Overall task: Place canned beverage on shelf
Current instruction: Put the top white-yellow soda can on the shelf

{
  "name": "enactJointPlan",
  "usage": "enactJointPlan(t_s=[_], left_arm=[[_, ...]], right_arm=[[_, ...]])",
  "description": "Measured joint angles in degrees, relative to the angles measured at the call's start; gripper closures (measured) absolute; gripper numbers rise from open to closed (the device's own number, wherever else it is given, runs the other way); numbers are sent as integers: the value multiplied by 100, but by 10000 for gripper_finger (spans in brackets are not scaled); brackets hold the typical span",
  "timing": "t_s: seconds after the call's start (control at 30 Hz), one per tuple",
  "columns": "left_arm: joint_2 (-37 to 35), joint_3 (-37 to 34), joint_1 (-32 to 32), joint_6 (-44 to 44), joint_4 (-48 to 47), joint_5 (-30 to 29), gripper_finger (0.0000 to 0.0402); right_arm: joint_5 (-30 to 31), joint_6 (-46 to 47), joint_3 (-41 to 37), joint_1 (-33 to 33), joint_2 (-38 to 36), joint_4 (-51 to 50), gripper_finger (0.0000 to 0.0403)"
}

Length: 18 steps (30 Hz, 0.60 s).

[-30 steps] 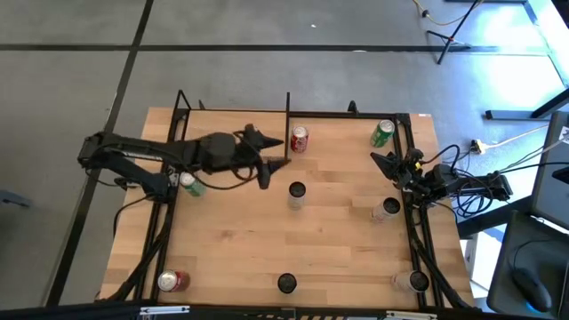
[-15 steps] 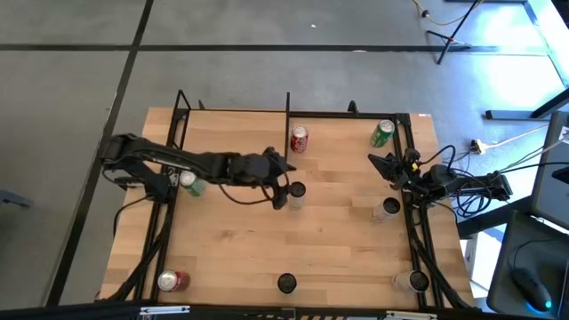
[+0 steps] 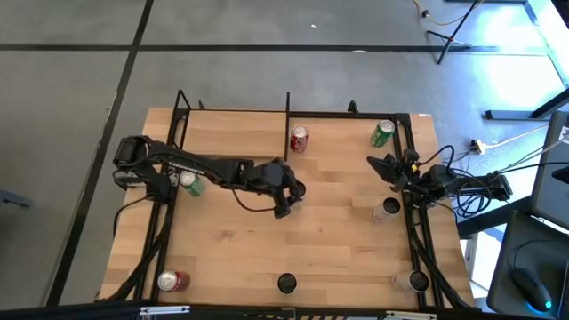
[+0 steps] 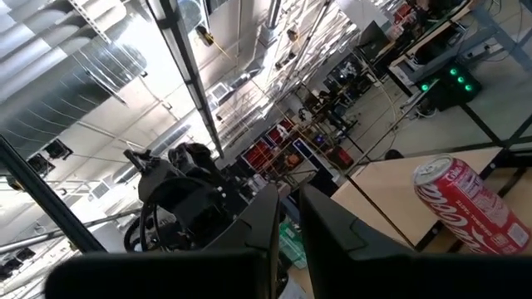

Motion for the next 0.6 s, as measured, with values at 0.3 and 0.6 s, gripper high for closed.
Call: enactJointPlan(t_s=[0.3,0.6], left_arm=[[-2,-2,12,1,85,-299,112],[11,-4,-17,0,-228,-83,112]], right_arm=[[-2,24,0,0,0,-39,361],[-45,22,0,0,0,-39,361]])
